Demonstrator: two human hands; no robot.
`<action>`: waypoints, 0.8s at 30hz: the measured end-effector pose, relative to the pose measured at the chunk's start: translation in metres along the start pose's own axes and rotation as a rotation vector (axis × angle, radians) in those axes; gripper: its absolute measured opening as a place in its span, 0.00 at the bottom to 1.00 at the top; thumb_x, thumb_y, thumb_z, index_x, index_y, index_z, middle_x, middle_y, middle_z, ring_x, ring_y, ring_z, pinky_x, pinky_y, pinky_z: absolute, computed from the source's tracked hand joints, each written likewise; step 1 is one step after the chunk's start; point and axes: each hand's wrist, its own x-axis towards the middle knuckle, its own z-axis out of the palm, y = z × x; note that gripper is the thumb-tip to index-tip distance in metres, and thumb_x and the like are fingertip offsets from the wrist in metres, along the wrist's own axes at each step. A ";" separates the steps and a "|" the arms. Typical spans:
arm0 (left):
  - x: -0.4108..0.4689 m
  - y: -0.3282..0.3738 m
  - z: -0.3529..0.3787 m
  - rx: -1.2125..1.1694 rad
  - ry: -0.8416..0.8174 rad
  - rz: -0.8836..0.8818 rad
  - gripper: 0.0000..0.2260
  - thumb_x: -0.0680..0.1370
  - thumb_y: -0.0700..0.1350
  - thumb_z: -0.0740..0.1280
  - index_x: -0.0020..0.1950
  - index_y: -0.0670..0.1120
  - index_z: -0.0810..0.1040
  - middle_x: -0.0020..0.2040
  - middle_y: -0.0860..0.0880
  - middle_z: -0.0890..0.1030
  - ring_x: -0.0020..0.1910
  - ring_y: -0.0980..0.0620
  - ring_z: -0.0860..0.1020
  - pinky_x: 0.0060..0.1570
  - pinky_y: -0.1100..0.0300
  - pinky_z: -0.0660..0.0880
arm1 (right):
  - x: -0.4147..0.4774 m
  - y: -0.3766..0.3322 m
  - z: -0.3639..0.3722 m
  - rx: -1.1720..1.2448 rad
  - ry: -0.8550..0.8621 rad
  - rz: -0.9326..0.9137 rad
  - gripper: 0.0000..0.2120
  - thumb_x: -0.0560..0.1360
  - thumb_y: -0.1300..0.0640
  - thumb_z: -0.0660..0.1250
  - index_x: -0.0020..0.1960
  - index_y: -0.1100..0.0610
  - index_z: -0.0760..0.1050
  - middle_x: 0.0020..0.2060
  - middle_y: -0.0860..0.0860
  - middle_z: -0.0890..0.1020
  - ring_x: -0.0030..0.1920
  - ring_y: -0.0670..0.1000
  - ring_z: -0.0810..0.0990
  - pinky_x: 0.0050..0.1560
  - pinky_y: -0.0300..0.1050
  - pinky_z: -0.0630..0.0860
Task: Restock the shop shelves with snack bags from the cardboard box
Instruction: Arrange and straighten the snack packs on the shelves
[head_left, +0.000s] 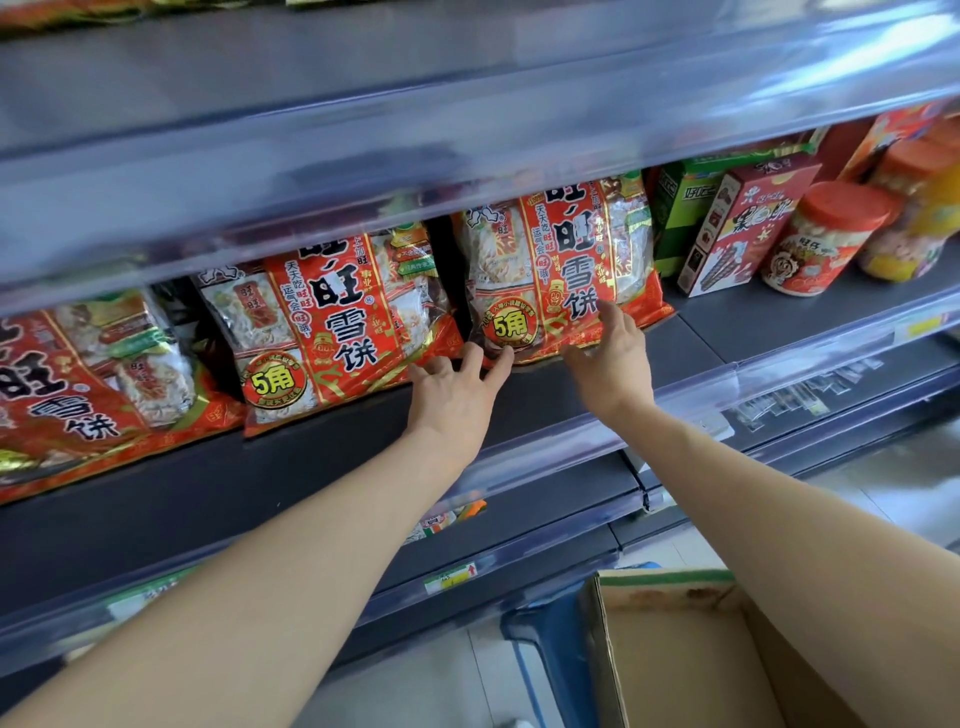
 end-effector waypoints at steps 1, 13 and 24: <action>-0.003 -0.002 -0.001 -0.007 0.015 -0.002 0.41 0.75 0.37 0.64 0.78 0.51 0.40 0.74 0.39 0.55 0.64 0.34 0.68 0.60 0.42 0.69 | -0.003 -0.004 0.001 -0.017 -0.008 -0.031 0.30 0.76 0.54 0.67 0.74 0.58 0.60 0.70 0.55 0.68 0.70 0.56 0.64 0.70 0.51 0.64; -0.088 -0.105 0.022 -0.036 0.101 -0.198 0.38 0.74 0.33 0.64 0.78 0.46 0.46 0.71 0.40 0.60 0.63 0.36 0.70 0.58 0.44 0.71 | -0.066 -0.118 0.052 -0.088 -0.165 -0.436 0.23 0.76 0.58 0.67 0.69 0.61 0.68 0.65 0.58 0.72 0.66 0.60 0.69 0.64 0.52 0.67; -0.219 -0.261 0.098 -0.013 0.028 -0.475 0.38 0.74 0.32 0.64 0.78 0.44 0.46 0.70 0.40 0.61 0.63 0.38 0.69 0.55 0.47 0.73 | -0.174 -0.256 0.167 0.231 -0.621 -0.248 0.29 0.77 0.52 0.67 0.74 0.55 0.60 0.64 0.54 0.75 0.60 0.54 0.76 0.53 0.45 0.75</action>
